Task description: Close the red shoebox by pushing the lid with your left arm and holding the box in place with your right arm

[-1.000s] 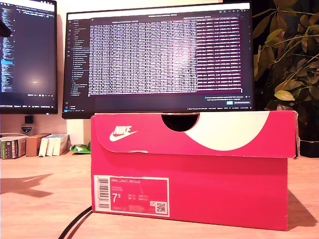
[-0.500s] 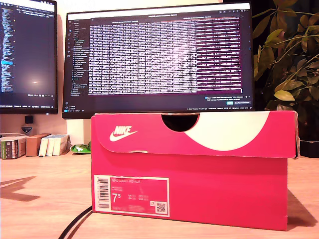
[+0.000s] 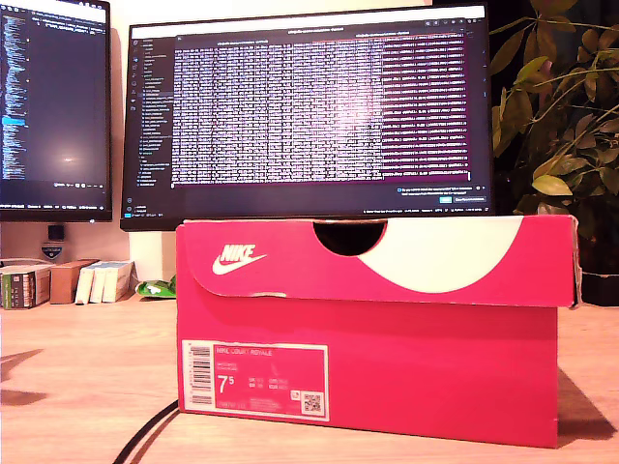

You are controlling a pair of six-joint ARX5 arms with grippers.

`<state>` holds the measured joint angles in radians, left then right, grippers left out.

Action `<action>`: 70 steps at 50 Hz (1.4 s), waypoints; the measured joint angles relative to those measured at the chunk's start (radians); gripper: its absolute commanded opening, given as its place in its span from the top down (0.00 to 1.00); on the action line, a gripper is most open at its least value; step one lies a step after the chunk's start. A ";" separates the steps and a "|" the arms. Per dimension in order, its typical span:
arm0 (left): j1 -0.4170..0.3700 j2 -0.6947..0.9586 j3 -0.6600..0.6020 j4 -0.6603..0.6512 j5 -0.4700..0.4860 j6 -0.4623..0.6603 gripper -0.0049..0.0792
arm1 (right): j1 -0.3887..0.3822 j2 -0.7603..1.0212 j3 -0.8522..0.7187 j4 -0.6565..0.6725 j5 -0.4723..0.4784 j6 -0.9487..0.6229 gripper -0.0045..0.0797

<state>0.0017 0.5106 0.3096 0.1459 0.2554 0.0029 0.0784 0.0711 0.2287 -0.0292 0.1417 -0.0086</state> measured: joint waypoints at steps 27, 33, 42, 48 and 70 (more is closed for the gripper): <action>0.000 -0.204 -0.197 0.059 -0.031 -0.024 0.96 | 0.000 -0.062 -0.101 0.010 -0.035 -0.016 0.96; 0.000 -0.232 -0.241 0.057 -0.033 -0.025 0.96 | 0.000 -0.063 -0.103 0.027 -0.037 -0.018 0.96; 0.000 -0.266 -0.277 0.050 -0.034 -0.026 0.96 | 0.000 -0.063 -0.148 0.050 -0.037 -0.018 0.96; 0.000 -0.294 -0.293 0.059 -0.039 -0.026 0.96 | 0.000 -0.063 -0.171 0.052 -0.047 -0.018 0.96; 0.000 -0.313 -0.304 -0.016 -0.040 -0.021 0.96 | 0.000 -0.063 -0.207 0.053 -0.065 -0.015 0.96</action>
<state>0.0017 0.1978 0.0055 0.1303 0.2153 -0.0181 0.0784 0.0082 0.0219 0.0238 0.0769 -0.0235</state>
